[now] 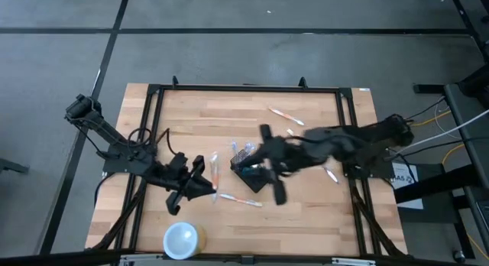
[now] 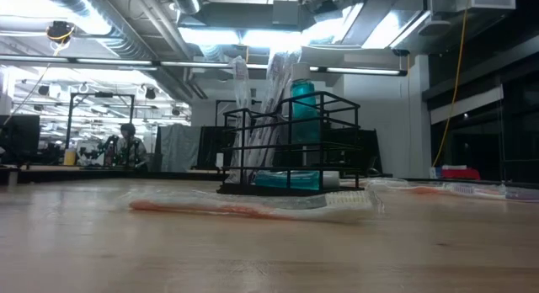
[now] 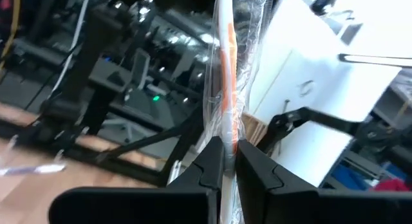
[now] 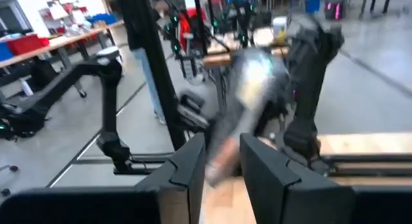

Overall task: Pick & Place toothbrushing station
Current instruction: Put the orange toothbrush into the wire organizer

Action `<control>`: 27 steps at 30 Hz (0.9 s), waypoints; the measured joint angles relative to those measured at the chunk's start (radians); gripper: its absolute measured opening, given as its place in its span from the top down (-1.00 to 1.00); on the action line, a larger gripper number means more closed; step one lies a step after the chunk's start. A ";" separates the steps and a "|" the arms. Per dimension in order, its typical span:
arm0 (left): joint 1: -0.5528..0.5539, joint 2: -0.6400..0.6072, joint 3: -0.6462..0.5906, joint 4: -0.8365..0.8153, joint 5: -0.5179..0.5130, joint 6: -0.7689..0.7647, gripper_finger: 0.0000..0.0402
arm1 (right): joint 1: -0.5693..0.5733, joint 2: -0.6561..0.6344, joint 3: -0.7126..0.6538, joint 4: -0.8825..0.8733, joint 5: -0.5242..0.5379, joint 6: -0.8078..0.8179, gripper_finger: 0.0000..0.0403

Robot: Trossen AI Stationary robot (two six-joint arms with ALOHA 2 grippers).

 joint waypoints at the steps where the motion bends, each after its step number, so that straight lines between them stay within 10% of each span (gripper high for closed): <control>1: -0.001 0.000 0.000 0.017 0.010 0.013 0.92 | -0.019 0.017 0.000 0.007 -0.029 0.012 0.50; 27: 0.137 0.000 0.001 0.072 0.198 0.011 0.92 | -0.151 0.146 0.000 0.248 -0.251 0.046 0.52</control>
